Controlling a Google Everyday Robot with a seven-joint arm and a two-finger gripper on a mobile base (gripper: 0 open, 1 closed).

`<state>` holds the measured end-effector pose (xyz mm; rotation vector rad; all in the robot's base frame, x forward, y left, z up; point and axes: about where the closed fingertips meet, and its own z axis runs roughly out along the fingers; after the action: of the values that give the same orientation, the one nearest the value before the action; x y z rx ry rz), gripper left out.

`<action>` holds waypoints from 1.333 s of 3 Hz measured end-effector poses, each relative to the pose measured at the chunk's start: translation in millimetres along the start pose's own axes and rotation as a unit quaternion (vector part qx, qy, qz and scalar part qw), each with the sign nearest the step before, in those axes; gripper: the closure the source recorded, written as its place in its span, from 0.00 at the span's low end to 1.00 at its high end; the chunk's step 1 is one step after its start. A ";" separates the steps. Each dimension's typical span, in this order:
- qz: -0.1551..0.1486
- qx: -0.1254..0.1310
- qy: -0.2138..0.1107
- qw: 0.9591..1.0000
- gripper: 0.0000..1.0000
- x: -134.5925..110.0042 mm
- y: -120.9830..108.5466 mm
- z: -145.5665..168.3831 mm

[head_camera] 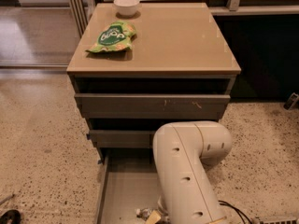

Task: Pick blue plastic bottle from bottom drawer and place on counter

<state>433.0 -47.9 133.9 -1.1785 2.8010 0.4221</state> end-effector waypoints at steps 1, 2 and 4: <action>0.000 0.000 0.000 1.000 0.42 0.0 0.0 0.0; 0.000 0.000 0.000 1.000 0.65 0.0 0.0 0.0; 0.000 0.000 0.000 1.000 1.00 -3.0 -0.4 -4.4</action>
Offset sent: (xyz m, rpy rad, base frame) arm 0.0000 0.0000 0.0000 0.0000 0.0000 0.0000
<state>435.6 -47.3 138.6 -1.1786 2.8011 0.4222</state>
